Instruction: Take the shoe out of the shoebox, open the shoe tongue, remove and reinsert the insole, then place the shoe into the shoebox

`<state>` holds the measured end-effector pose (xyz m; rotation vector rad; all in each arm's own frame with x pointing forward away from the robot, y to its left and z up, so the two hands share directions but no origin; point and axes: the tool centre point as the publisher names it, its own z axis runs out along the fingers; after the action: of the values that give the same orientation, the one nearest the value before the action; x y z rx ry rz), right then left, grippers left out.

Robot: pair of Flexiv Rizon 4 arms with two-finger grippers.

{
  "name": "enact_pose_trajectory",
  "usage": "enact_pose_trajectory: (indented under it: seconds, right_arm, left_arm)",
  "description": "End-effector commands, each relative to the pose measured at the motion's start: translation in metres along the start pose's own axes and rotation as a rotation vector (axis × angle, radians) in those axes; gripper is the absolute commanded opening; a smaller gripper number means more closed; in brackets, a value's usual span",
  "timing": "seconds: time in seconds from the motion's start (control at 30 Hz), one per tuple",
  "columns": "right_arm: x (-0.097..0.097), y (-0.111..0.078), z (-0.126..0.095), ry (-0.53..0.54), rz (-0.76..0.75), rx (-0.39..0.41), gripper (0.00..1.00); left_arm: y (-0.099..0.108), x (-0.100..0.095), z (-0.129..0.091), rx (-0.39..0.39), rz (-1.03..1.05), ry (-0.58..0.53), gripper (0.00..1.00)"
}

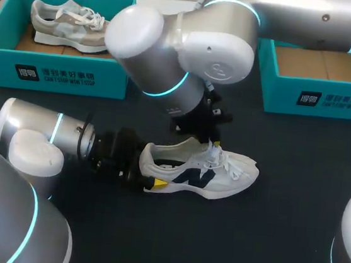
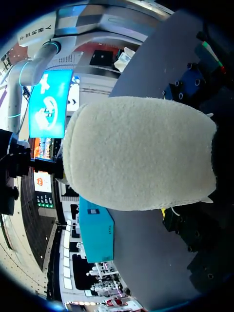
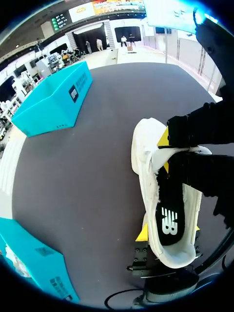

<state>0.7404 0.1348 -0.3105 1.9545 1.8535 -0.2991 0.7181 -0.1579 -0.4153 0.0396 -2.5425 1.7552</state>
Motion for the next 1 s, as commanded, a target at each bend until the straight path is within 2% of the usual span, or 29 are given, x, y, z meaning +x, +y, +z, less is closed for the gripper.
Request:
enact_pose_trajectory:
  seconds: [0.03,0.2,0.4,0.57,0.8,0.83,0.87,0.93,1.0]
  right_arm:
    - [-0.022,0.005,0.008,0.105,0.141,0.000,0.00]
    - [-0.035,0.016,0.019,0.149,0.111,0.007,0.00]
    - [-0.044,0.024,0.044,0.135,0.091,0.010,0.00]
    - [-0.052,0.024,0.068,0.088,0.087,-0.008,0.00]
    - [-0.048,0.018,0.096,0.081,0.066,-0.021,0.00]
    - [-0.047,0.017,0.097,0.077,0.074,-0.019,0.17]
    - [-0.047,0.017,0.098,0.078,0.077,-0.017,0.38]
    - [-0.047,0.016,0.099,0.063,0.082,-0.009,1.00]
    - [-0.047,0.015,0.098,0.048,0.078,-0.003,1.00]
  left_arm:
    - [0.005,0.000,0.001,-0.002,-0.001,0.002,0.00]
    - [0.005,0.000,0.001,-0.002,-0.001,0.002,0.00]
    - [0.005,0.000,0.001,-0.002,-0.001,0.002,0.00]
    - [0.005,0.000,0.001,-0.002,-0.001,0.002,0.00]
    - [0.005,0.000,0.001,-0.002,-0.001,0.002,0.00]
    - [0.005,0.000,0.001,-0.002,-0.001,0.002,0.00]
    - [0.005,0.000,0.001,-0.002,-0.001,0.002,0.00]
    - [0.005,0.000,0.001,-0.002,-0.001,0.002,0.00]
    - [0.005,0.000,0.001,-0.002,-0.001,0.002,0.00]
